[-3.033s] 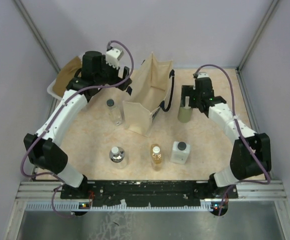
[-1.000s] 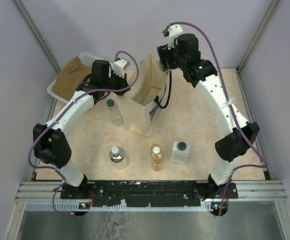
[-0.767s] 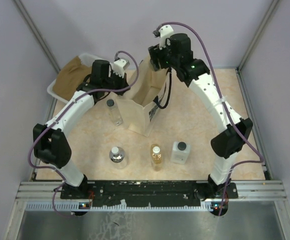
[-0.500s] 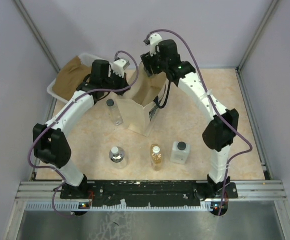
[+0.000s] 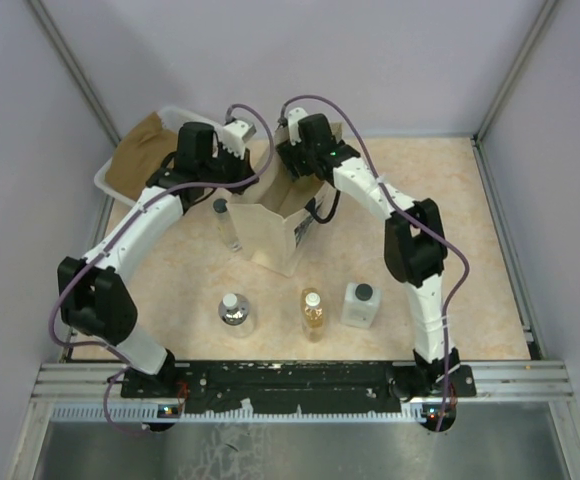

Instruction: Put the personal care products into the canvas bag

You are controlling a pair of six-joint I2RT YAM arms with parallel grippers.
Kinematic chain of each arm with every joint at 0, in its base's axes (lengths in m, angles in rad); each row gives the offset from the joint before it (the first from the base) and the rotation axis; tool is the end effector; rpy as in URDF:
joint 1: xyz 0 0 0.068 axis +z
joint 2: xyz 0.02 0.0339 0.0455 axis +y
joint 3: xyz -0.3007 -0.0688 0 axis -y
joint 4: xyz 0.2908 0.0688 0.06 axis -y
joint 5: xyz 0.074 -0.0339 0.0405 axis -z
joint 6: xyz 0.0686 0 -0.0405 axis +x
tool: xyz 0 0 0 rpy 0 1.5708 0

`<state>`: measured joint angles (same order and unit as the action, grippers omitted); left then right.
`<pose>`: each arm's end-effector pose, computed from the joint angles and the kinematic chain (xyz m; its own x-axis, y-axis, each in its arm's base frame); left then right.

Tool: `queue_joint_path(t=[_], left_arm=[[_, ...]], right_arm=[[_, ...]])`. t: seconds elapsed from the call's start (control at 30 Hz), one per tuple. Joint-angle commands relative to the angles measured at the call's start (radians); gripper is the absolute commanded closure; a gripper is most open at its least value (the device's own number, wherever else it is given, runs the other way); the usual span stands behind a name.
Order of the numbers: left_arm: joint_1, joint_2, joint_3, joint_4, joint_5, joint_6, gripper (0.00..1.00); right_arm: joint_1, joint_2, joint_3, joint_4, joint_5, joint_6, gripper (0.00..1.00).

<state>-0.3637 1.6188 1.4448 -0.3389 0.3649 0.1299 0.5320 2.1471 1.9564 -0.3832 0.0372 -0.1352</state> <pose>0.4133 -0.1835 0.3548 -0.3741 0.2719 -0.8867 0.6771 0.7334 -0.0608 0.5188 0.3024 0.2920 -0.3989 -0.3911 -0.8294 -0.5387 0.8319 -0.1332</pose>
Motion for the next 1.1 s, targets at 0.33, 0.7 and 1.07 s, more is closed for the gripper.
queue_joint_path(t=[0.33,0.7,1.07], left_arm=[[0.002,-0.071,-0.047,-0.026,-0.022,-0.001,1.0],[0.003,-0.061,-0.043,-0.027,-0.033,-0.005,1.0],[0.003,-0.018,-0.031,-0.008,-0.035,-0.013,1.0]], right_arm=[[-0.049,0.132,0.18,0.156,0.089,-0.039,1.0],[-0.066,0.154,0.211,0.131,0.176,-0.094,0.73],[-0.015,0.037,0.149,0.16,0.166,-0.144,0.01]])
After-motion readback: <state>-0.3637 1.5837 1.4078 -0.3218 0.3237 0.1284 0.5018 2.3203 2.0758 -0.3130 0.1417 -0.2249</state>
